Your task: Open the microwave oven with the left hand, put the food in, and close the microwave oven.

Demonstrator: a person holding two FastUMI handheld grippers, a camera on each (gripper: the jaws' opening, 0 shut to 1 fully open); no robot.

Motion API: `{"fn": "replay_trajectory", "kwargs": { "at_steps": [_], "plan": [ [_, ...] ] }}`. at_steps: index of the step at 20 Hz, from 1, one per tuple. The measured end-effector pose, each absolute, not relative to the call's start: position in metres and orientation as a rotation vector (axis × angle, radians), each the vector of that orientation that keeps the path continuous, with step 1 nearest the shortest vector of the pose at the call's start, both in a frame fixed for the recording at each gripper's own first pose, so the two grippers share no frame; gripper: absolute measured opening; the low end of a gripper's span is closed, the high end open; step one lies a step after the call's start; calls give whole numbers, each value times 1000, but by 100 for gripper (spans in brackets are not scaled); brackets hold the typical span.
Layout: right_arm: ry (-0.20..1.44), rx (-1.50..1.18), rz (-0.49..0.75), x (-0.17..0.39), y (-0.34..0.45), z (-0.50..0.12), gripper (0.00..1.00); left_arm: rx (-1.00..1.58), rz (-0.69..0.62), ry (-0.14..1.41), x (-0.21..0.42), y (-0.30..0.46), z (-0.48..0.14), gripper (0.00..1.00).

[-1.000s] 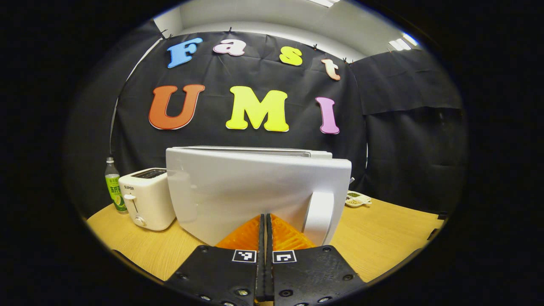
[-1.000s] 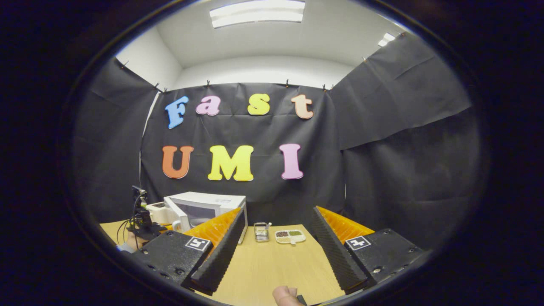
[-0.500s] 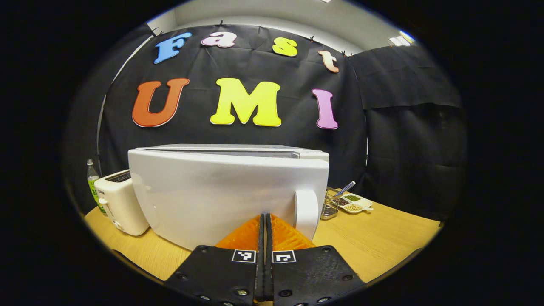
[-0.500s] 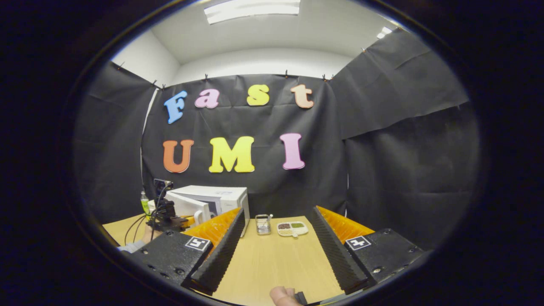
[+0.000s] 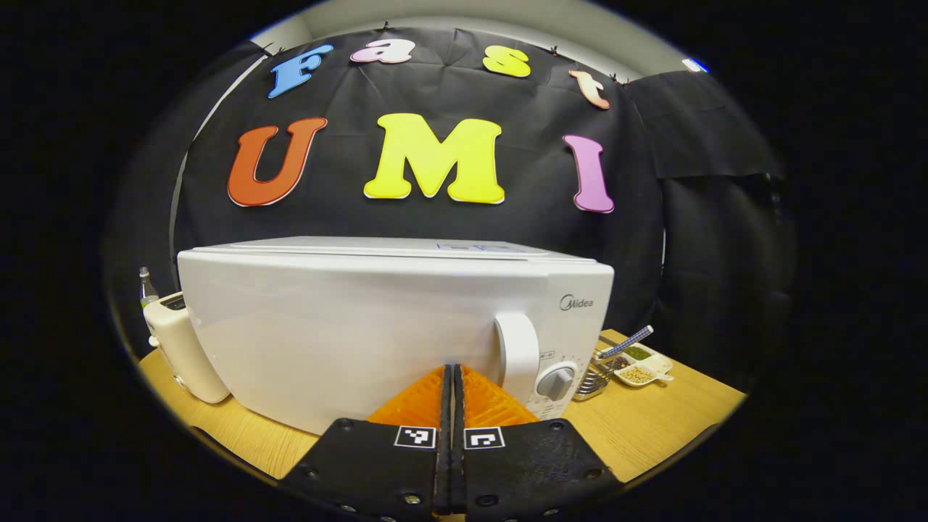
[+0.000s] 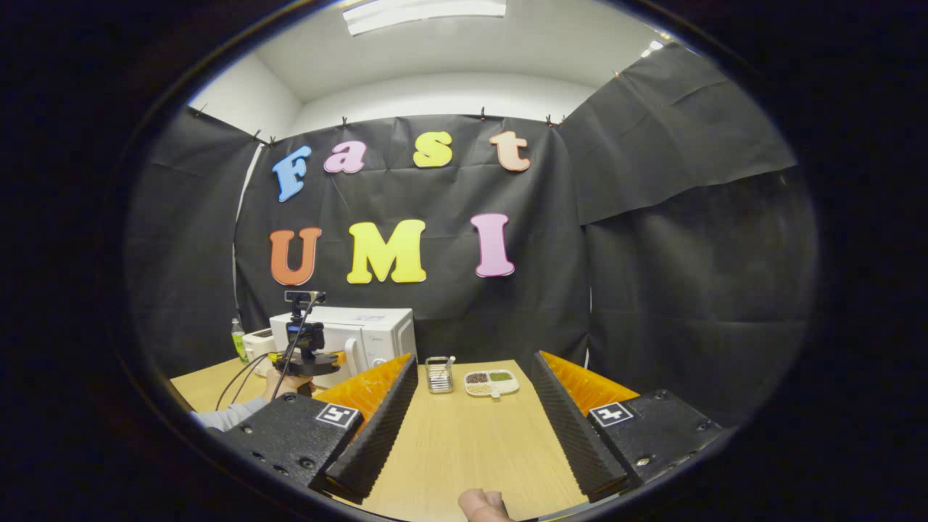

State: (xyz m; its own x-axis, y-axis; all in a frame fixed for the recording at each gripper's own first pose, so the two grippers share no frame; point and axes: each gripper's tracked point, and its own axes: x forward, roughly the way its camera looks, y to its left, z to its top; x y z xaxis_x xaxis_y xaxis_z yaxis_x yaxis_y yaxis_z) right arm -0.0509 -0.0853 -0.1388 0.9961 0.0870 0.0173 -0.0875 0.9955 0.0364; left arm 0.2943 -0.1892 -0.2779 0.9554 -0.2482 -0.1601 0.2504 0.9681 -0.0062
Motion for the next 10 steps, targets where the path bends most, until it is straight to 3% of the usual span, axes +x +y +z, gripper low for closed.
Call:
{"fn": "replay_trajectory", "kwargs": {
  "at_steps": [3,4,9,10],
  "plan": [
    [7,47,80,-42,-92,-149,92,33,-208,167,296,-191,-285,0],
    [17,52,75,-40,-94,-152,100,44,-206,144,296,-190,-283,0],
    [53,72,67,-42,-93,-160,100,-49,-225,193,294,-191,-285,0],
    [57,73,67,-44,-91,-159,92,-63,-212,213,292,-186,-286,0]
  ]
}}
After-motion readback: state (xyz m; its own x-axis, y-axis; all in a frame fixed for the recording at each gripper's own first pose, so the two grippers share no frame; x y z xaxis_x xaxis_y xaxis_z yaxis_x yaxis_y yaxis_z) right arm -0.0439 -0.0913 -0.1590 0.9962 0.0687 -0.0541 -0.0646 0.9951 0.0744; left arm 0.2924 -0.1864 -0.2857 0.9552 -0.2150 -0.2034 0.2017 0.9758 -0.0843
